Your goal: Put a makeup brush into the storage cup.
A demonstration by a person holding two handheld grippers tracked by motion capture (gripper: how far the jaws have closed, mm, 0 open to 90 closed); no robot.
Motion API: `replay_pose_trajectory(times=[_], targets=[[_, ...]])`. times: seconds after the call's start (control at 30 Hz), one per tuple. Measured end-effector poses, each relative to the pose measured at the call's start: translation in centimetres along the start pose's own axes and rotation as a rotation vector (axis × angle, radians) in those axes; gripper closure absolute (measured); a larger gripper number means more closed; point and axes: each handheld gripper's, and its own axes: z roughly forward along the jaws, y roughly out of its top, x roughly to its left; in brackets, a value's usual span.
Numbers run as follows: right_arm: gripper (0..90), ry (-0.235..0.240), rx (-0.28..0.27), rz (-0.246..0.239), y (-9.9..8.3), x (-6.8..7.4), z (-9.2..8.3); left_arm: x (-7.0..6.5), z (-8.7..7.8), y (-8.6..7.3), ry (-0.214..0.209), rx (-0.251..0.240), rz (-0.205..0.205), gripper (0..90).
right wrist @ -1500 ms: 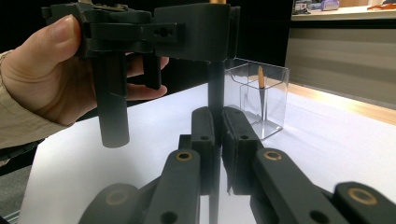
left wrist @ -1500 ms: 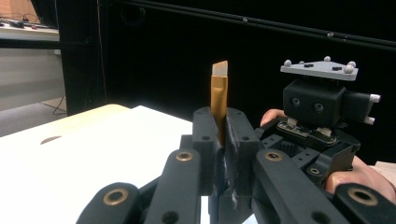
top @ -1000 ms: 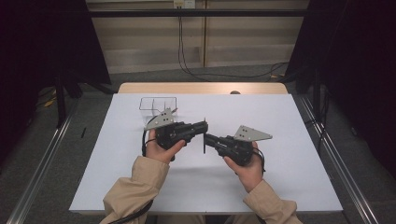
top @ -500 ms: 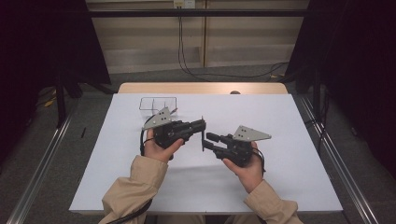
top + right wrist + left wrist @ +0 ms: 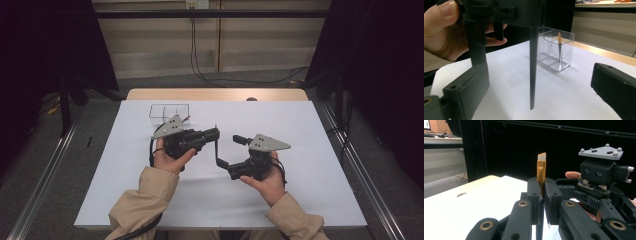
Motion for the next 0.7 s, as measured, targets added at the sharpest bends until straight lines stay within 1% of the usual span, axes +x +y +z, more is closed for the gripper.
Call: replay_pose_trajectory(times=[0.07, 0.1, 0.17, 0.23, 0.53, 0.63, 0.7], targets=[[0.4, 0.007, 0.001, 0.003, 0.0, -0.1, -0.1, 0.0, 0.0, 0.0, -0.001, -0.001, 0.002, 84.1], [0.4, 0.002, -0.002, -0.002, 0.0, -0.1, -0.2, 0.0, 0.0, 0.1, -0.002, -0.002, 0.002, 84.1], [0.4, 0.01, -0.006, 0.007, 0.0, -0.2, -0.5, -0.1, 0.0, 0.1, -0.001, -0.001, 0.002, 84.1], [0.4, 0.004, -0.006, 0.006, 0.0, -0.3, -0.7, -0.1, 0.0, 0.1, -0.001, 0.001, 0.002, 84.1], [0.0, 0.007, 0.004, 0.021, -0.4, -1.5, -2.4, 0.0, -0.2, 0.1, 0.004, 0.004, 0.005, 84.1], [0.0, 0.009, 0.012, 0.02, -0.6, -1.8, -3.0, 0.0, -0.3, 0.1, 0.006, 0.004, 0.009, 84.1], [0.0, 0.001, 0.024, 0.011, -0.7, -1.9, -3.4, 0.0, -0.3, 0.1, 0.008, 0.002, 0.008, 84.1]])
